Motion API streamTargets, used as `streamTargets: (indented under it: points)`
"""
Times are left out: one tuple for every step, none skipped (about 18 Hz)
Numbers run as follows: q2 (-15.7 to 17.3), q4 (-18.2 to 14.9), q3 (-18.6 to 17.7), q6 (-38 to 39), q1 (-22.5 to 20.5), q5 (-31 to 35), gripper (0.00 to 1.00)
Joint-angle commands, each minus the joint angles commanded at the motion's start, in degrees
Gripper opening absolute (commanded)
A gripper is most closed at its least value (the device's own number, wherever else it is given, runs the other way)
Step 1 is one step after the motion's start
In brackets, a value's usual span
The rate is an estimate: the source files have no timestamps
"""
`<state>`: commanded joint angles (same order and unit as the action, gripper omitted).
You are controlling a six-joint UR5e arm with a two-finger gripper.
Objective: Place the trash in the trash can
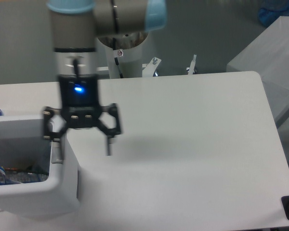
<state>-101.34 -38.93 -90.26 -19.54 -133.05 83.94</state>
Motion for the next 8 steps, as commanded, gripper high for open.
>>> streamTargets:
  points:
    - [0.17,-0.53,-0.36,-5.19,-1.06,0.09,1.00]
    - [0.61,-1.92,-0.45,-9.94,-2.12,0.09,1.00]
    - [0.96,-3.85,-0.53,-13.90,-3.69,0.26,1.00]
    - [1.66,-5.78,-0.45,-17.34,-4.58,0.61,1.00]
    - [2.37,-7.37,-0.53,-19.72,-4.85,1.05,1.00]
    - [2.98,-8.43,-0.54,-21.22,-5.02,1.23,1.00]
    - [3.25,-8.88,-0.45,-21.76,-5.29,1.32,1.00]
    - [3.43,-8.88,-0.45,-21.85,-5.46,1.32,1.00]
